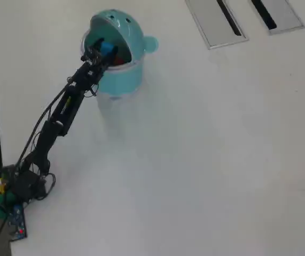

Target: Grasp RGB lego blocks and put them in the bin one by one.

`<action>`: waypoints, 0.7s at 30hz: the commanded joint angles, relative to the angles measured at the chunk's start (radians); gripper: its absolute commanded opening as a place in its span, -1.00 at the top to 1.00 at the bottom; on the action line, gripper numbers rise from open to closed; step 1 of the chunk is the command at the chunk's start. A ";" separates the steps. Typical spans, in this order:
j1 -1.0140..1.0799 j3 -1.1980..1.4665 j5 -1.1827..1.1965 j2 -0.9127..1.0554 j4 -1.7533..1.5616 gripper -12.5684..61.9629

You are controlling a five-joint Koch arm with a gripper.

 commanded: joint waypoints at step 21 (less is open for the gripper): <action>-0.003 -0.367 -0.133 0.112 0.515 -0.20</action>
